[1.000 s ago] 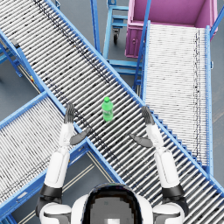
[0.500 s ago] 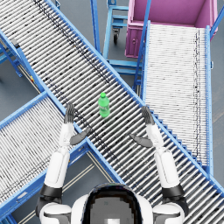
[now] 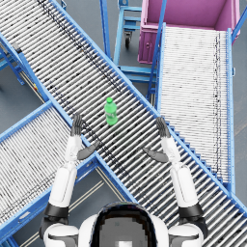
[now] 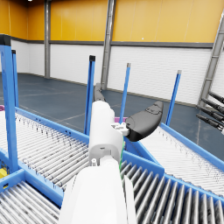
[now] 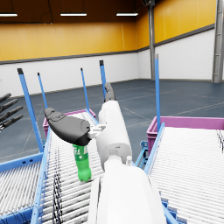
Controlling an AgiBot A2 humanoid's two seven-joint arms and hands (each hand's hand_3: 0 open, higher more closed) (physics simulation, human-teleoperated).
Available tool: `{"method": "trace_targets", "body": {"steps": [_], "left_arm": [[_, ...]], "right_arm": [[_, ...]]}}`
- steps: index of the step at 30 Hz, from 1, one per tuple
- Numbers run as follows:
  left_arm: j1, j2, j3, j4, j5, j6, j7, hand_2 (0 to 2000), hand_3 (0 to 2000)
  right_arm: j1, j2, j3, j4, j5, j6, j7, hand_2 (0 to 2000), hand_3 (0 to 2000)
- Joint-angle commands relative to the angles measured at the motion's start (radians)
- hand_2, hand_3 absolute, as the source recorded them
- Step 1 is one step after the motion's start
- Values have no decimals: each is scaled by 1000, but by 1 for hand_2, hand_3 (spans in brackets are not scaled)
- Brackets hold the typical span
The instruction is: Pick up the oil and place it on the left assembly line, put the cola on the right, and keep Sprite still
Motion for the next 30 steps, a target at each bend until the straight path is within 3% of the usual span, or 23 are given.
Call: {"method": "trace_targets", "body": {"steps": [1,30], "left_arm": [[0,0,0,0,0,0,0,0,0],[0,0,0,0,0,0,0,0,0]], "right_arm": [[0,0,0,0,0,0,0,0,0],[0,0,0,0,0,0,0,0,0]]}}
